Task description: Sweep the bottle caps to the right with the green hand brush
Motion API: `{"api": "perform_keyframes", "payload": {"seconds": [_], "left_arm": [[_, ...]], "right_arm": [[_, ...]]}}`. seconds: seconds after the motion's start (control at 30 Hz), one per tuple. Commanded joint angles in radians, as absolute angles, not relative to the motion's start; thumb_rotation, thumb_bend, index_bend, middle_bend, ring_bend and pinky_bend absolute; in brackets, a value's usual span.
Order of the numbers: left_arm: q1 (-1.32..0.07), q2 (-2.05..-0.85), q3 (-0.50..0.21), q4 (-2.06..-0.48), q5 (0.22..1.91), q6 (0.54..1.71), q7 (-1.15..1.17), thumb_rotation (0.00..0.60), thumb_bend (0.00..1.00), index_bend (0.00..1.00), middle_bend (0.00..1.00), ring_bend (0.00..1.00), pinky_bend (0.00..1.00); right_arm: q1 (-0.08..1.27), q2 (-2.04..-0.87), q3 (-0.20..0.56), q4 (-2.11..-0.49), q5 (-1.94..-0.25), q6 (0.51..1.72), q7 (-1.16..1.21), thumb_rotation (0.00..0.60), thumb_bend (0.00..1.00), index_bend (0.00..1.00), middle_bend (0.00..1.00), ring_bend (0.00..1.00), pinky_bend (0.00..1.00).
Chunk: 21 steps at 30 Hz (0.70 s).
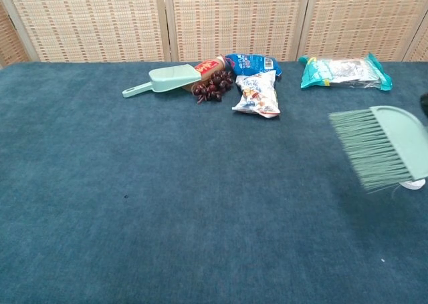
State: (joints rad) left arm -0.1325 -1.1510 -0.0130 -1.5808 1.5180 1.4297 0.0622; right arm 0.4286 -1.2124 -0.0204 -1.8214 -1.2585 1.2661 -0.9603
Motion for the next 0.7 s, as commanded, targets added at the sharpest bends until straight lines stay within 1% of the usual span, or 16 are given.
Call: {"api": "perform_keyframes", "payload": {"seconds": [0.03, 0.07, 0.13, 0.17, 0.2, 0.27, 0.33, 0.43, 0.47, 0.5, 0.53, 0.57, 0.6, 0.7], "left_arm": [[-0.133, -1.149, -0.016, -1.580, 1.514, 1.430, 0.056, 0.600, 0.46, 0.00, 0.00, 0.00, 0.01], [-0.133, -1.149, -0.016, -1.579, 1.513, 1.429, 0.054, 0.600, 0.46, 0.00, 0.00, 0.00, 0.01], [-0.133, -1.146, -0.016, -1.578, 1.512, 1.427, 0.048, 0.600, 0.46, 0.00, 0.00, 0.00, 0.01], [-0.134, -1.145, -0.016, -1.577, 1.511, 1.426, 0.044, 0.600, 0.46, 0.00, 0.00, 0.00, 0.01], [-0.133, -1.143, -0.016, -1.577, 1.511, 1.425, 0.042, 0.600, 0.46, 0.00, 0.00, 0.00, 0.01], [-0.133, -1.140, -0.016, -1.577, 1.512, 1.427, 0.037, 0.600, 0.46, 0.00, 0.00, 0.00, 0.01], [-0.132, -1.139, -0.016, -1.577, 1.515, 1.430, 0.032, 0.600, 0.46, 0.00, 0.00, 0.00, 0.01], [-0.133, -1.138, -0.017, -1.576, 1.515, 1.431, 0.027, 0.600, 0.46, 0.00, 0.00, 0.00, 0.01], [-0.133, -1.137, -0.017, -1.576, 1.515, 1.431, 0.026, 0.600, 0.46, 0.00, 0.00, 0.00, 0.01], [-0.132, -1.137, -0.016, -1.576, 1.515, 1.431, 0.026, 0.600, 0.46, 0.00, 0.00, 0.00, 0.01], [-0.132, -1.136, -0.016, -1.577, 1.516, 1.432, 0.026, 0.600, 0.46, 0.00, 0.00, 0.00, 0.01], [-0.132, -1.136, -0.016, -1.577, 1.517, 1.432, 0.026, 0.600, 0.46, 0.00, 0.00, 0.00, 0.01], [-0.131, -1.137, -0.015, -1.576, 1.518, 1.433, 0.026, 0.600, 0.46, 0.00, 0.00, 0.00, 0.01], [-0.131, -1.137, -0.016, -1.578, 1.518, 1.436, 0.029, 0.600, 0.46, 0.00, 0.00, 0.00, 0.01]], "right_arm": [[0.408, -1.333, -0.049, -1.821, -1.299, 1.259, -0.989, 0.600, 0.52, 0.95, 0.87, 0.58, 0.16], [0.405, -1.361, -0.057, -1.810, -1.292, 1.256, -1.014, 0.600, 0.52, 0.94, 0.87, 0.58, 0.16], [0.399, -1.415, -0.071, -1.786, -1.268, 1.243, -1.054, 0.600, 0.49, 0.86, 0.85, 0.55, 0.15], [0.394, -1.448, -0.075, -1.765, -1.248, 1.242, -1.080, 0.600, 0.47, 0.79, 0.82, 0.52, 0.14], [0.391, -1.473, -0.077, -1.745, -1.239, 1.244, -1.098, 0.600, 0.44, 0.71, 0.75, 0.48, 0.12], [0.387, -1.517, -0.078, -1.696, -1.224, 1.246, -1.128, 0.600, 0.42, 0.59, 0.64, 0.42, 0.09], [0.383, -1.542, -0.074, -1.663, -1.216, 1.255, -1.146, 0.600, 0.41, 0.51, 0.57, 0.36, 0.07], [0.380, -1.542, -0.071, -1.660, -1.169, 1.245, -1.171, 0.600, 0.37, 0.24, 0.38, 0.26, 0.03], [0.382, -1.522, -0.072, -1.687, -1.124, 1.227, -1.192, 0.600, 0.33, 0.11, 0.26, 0.18, 0.01], [0.385, -1.505, -0.071, -1.711, -1.096, 1.217, -1.205, 0.600, 0.29, 0.03, 0.15, 0.11, 0.00], [0.388, -1.488, -0.071, -1.732, -1.080, 1.209, -1.206, 0.600, 0.27, 0.00, 0.07, 0.06, 0.00], [0.389, -1.465, -0.075, -1.755, -1.072, 1.201, -1.191, 0.600, 0.25, 0.00, 0.02, 0.02, 0.00], [0.388, -1.446, -0.080, -1.772, -1.077, 1.195, -1.168, 0.600, 0.24, 0.00, 0.00, 0.01, 0.00], [0.368, -1.373, -0.102, -1.811, -1.138, 1.195, -1.038, 0.600, 0.20, 0.00, 0.00, 0.00, 0.00]]}}
